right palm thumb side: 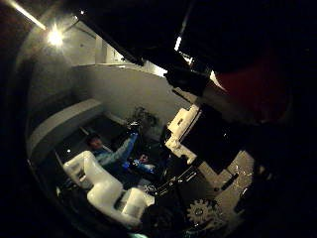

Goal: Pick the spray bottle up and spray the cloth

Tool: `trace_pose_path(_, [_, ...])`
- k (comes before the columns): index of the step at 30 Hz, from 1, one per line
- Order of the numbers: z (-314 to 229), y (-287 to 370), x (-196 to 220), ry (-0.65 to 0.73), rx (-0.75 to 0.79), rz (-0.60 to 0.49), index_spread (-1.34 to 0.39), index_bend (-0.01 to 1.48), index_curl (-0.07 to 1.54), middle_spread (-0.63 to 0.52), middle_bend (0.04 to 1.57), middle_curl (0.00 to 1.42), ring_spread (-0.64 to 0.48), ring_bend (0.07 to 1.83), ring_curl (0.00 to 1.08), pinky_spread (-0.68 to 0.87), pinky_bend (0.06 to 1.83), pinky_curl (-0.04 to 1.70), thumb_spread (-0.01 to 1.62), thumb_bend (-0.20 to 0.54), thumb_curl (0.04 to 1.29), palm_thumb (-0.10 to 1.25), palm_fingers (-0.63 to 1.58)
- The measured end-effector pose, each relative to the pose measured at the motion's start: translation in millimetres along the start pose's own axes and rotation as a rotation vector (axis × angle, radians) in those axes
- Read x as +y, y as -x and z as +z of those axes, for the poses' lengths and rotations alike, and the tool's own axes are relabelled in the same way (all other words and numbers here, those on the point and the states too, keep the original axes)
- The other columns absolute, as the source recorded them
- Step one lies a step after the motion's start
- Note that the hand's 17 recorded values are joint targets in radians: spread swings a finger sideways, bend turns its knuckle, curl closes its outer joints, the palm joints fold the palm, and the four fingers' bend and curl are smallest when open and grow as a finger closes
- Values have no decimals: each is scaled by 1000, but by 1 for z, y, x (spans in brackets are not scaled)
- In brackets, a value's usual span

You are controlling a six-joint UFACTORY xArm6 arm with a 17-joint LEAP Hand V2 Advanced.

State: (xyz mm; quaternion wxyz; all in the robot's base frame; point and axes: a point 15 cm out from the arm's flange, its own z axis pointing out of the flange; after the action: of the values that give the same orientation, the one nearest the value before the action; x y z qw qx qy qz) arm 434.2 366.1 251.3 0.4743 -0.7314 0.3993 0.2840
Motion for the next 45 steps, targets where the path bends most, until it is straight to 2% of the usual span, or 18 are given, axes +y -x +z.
trace_pose_path(5, [1,-2,5,11,3,-26,-237,950,878,-125,1241,741,-206,1268,722,-259,1009,1024,1047,-28,445,953,1146])
trace_pose_path(7, [1,-2,7,19,6,-34,-252,828,850,-140,1170,707,-205,1230,677,-308,991,956,1024,-33,446,902,1081])
trace_pose_path(9, [1,-5,12,44,18,-50,-285,661,828,-167,1053,676,-217,1199,638,-363,1010,898,995,-33,450,851,987])
trace_pose_path(11, [0,-8,19,79,35,-72,-316,475,792,-186,980,659,-234,1178,608,-401,990,859,993,-28,449,824,794])
trace_pose_path(14, [-3,-11,22,100,49,-82,-347,331,763,-196,908,648,-241,1191,595,-419,969,839,1001,-27,445,805,658])
trace_pose_path(15, [-4,-11,22,103,51,-87,-376,284,738,-204,831,628,-243,1192,588,-417,963,831,1007,-28,441,793,575])
trace_pose_path(19, [-6,-11,24,116,59,-100,-424,252,687,-183,678,587,-240,1097,553,-342,883,820,1005,-31,424,754,322])
trace_pose_path(24, [-16,-16,22,119,79,-110,-416,252,591,-107,504,499,-189,921,473,-94,721,757,999,-29,408,722,148])
trace_pose_path(30, [-30,-19,20,122,100,-123,-388,231,507,-66,425,439,-121,760,398,205,535,627,992,-28,394,708,165])
trace_pose_path(34, [-38,-18,21,135,100,-115,-371,201,471,-54,368,411,-98,693,368,300,469,555,989,-26,386,703,203])
trace_pose_path(45, [-79,-38,11,101,161,-108,-337,173,386,-46,307,388,-75,605,327,368,409,432,992,-26,375,701,266])
